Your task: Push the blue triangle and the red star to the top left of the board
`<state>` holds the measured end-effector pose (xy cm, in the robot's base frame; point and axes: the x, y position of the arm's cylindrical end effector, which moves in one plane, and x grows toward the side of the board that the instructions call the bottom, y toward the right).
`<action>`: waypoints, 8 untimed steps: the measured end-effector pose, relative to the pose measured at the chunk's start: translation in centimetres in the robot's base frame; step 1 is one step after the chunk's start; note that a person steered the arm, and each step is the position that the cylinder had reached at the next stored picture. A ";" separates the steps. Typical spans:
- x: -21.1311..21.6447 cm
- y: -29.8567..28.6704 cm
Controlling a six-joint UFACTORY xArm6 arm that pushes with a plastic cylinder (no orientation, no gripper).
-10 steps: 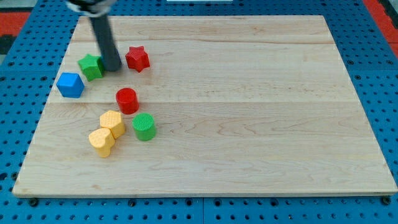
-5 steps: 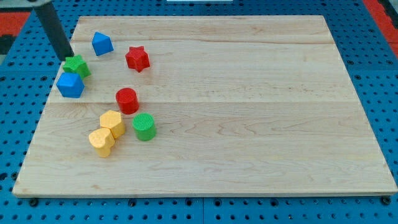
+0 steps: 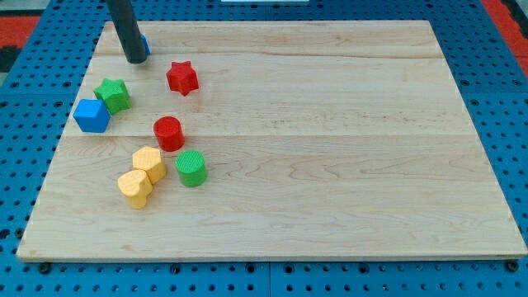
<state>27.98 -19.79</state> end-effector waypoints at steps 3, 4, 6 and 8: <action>2.9 25.4; 2.8 17.2; 5.6 16.6; 4.3 2.7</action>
<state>32.30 -17.11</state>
